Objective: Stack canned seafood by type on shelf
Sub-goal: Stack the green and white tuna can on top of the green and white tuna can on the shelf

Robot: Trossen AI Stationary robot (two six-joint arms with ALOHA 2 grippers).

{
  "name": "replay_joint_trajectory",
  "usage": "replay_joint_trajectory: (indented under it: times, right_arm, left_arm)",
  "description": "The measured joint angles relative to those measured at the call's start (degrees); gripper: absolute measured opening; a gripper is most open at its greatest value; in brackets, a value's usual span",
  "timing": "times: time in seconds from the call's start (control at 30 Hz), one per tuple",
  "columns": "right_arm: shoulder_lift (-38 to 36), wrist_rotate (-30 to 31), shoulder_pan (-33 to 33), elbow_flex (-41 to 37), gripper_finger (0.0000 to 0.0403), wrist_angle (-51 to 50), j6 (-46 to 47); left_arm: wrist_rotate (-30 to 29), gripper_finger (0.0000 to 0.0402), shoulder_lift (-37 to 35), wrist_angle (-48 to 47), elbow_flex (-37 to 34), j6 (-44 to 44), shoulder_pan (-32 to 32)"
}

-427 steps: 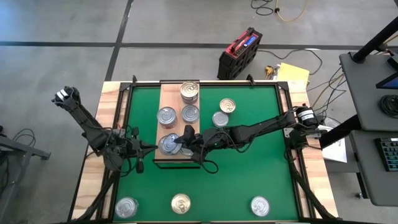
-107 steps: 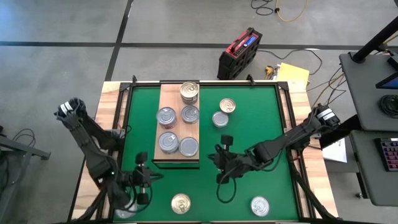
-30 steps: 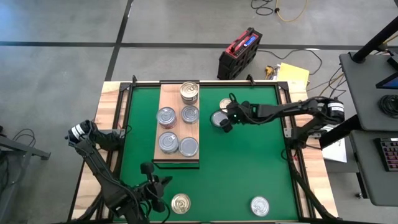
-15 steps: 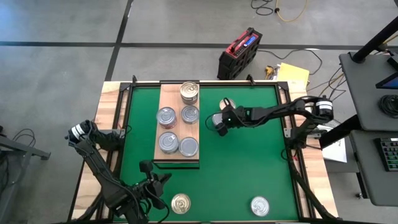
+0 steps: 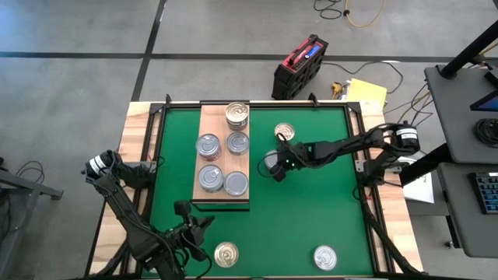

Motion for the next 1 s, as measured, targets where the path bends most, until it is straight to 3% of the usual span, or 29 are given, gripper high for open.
replay_joint_trajectory:
  times: [0.3,0.67,0.83,1.0]
  right_arm:
    - [-0.21,-2.07,9.05,0.04,0.0009,-3.76,5.92]
    - [-1.84,-10.88,21.73,0.0,0.0009,-9.47,13.19]
    - [-4.63,-9.65,26.77,-0.2,0.0009,-13.19,16.23]
    - [-10.28,-3.96,30.25,-0.47,0.0009,-14.32,16.65]
  left_arm:
    - [-0.09,0.0,0.02,1.0,0.0,0.0,0.0]
    - [4.38,0.0,0.02,7.7,0.0,-0.01,0.0]
    - [6.48,0.0,0.1,12.98,0.0,1.01,0.06]
    - [8.05,0.0,1.3,24.04,0.0,9.68,0.67]
